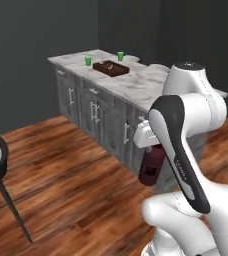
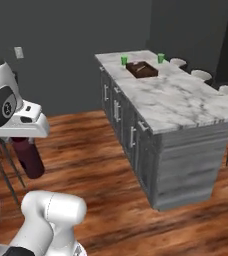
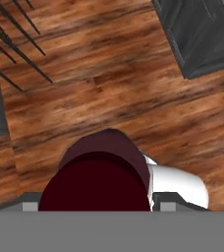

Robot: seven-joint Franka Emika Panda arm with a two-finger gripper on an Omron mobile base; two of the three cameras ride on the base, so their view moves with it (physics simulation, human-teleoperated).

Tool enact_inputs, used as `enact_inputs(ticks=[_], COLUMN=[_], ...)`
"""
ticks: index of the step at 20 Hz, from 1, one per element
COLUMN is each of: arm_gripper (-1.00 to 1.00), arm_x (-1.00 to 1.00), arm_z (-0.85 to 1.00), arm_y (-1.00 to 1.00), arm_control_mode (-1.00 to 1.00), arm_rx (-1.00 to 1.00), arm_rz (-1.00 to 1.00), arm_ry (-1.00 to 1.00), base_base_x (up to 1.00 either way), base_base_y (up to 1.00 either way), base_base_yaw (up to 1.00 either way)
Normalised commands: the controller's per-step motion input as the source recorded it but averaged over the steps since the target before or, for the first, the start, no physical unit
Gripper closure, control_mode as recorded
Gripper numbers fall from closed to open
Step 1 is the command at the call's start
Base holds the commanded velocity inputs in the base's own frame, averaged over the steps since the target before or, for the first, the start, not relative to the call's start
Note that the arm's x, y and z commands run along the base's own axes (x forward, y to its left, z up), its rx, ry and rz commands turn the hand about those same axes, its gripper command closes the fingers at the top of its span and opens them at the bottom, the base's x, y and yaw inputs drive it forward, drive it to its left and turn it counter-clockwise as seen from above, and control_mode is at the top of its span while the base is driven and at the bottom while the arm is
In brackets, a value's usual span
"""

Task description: Place the drinks on the dining counter in a tight cluster.

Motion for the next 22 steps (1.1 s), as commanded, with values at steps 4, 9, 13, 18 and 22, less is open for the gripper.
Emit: enact_inputs(ticks=[4,9,13,18,22], arm_gripper=[1.0,1.0,1.0,1.0,1.0], arm_x=[0.0,0.0,0.0,0.0,0.0], arm_z=[0.0,0.0,0.0,0.0,0.0], arm_y=[0.0,0.0,0.0,0.0,0.0], arm_control_mode=[1.0,1.0,1.0,1.0,1.0], arm_rx=[0.0,0.0,0.0,0.0,0.0], arm_rz=[0.0,0.0,0.0,0.0,0.0], arm_ry=[0.0,0.0,0.0,0.0,0.0], base_base_x=[1.0,0.98,0.94,0.79,0.81], base_base_y=[-1.0,-1.0,-1.0,-1.0,-1.0], base_base_yaw=[0.37,0.31,0.2,0.16,0.14])
